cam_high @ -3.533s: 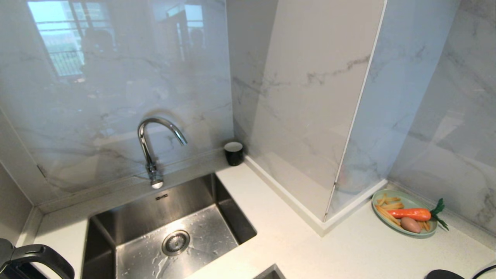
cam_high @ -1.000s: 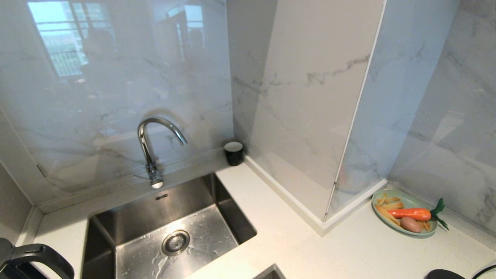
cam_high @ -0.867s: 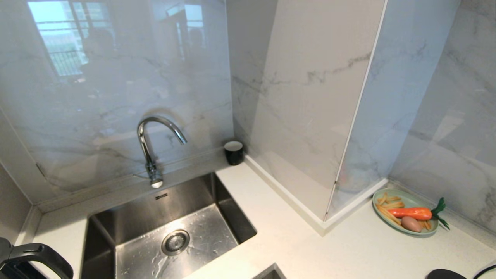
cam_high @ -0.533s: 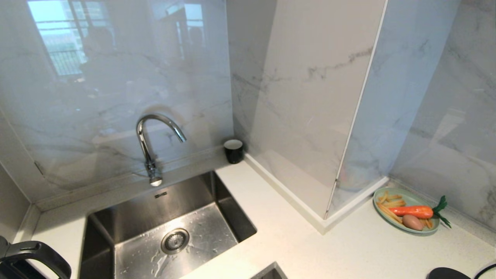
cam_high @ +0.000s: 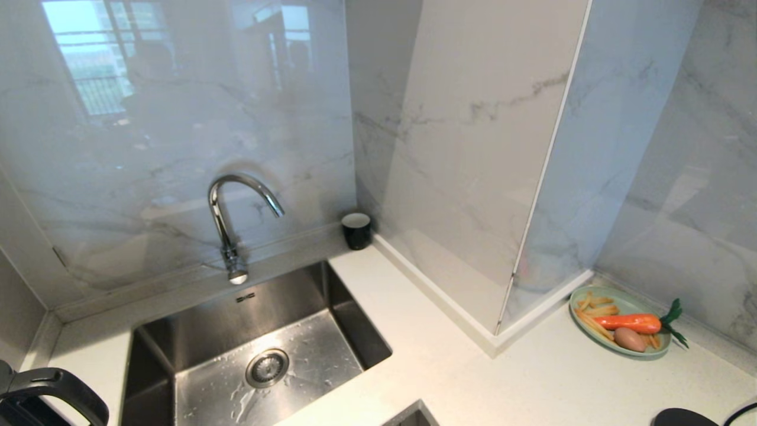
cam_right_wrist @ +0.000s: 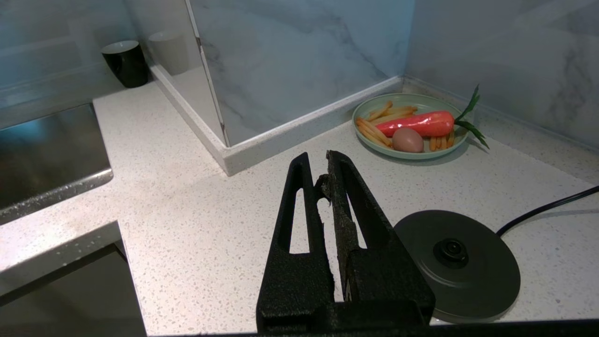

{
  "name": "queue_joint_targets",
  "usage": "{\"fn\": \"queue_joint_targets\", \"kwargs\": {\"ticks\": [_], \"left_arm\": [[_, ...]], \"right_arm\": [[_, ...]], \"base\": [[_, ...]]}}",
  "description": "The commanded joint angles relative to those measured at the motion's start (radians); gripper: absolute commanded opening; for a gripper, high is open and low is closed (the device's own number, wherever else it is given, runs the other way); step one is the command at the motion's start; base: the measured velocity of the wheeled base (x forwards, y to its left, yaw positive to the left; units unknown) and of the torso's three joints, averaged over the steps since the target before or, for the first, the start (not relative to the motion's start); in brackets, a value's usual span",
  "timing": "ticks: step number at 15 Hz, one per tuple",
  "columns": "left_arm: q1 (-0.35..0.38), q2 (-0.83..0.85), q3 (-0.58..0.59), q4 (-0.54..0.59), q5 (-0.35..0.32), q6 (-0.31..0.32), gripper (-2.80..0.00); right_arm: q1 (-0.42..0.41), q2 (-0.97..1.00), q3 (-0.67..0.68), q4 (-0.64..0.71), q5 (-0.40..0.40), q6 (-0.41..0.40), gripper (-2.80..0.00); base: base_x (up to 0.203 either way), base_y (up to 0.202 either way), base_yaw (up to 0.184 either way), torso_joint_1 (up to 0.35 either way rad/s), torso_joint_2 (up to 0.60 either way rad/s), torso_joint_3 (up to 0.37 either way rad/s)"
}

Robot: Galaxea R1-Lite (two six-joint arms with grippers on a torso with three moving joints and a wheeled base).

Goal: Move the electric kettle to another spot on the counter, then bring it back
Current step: Grab the kettle

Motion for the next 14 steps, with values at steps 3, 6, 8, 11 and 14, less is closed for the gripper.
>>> {"fn": "queue_joint_targets", "kwargs": {"ticks": [3,6,8,11,14], "left_arm": [[0.0,0.0,0.0,0.001,0.0,0.0,-2.8],[0.0,0.0,0.0,0.002,0.0,0.0,-2.8],[0.0,0.0,0.0,0.001,0.0,0.0,-2.8],[0.0,0.0,0.0,0.001,0.0,-0.001,-2.8],[0.0,0.0,0.0,0.001,0.0,0.0,-2.8]], "right_arm": [[0.0,0.002,0.0,0.0,0.0,0.0,-2.8],[0.0,0.002,0.0,0.0,0.0,0.0,-2.8],[0.0,0.002,0.0,0.0,0.0,0.0,-2.8],[0.0,0.002,0.0,0.0,0.0,0.0,-2.8],[0.0,0.002,0.0,0.0,0.0,0.0,-2.8]], "base": [[0.0,0.0,0.0,0.0,0.0,0.0],[0.0,0.0,0.0,0.0,0.0,0.0],[0.0,0.0,0.0,0.0,0.0,0.0],[0.0,0.0,0.0,0.0,0.0,0.0],[0.0,0.0,0.0,0.0,0.0,0.0]]}}
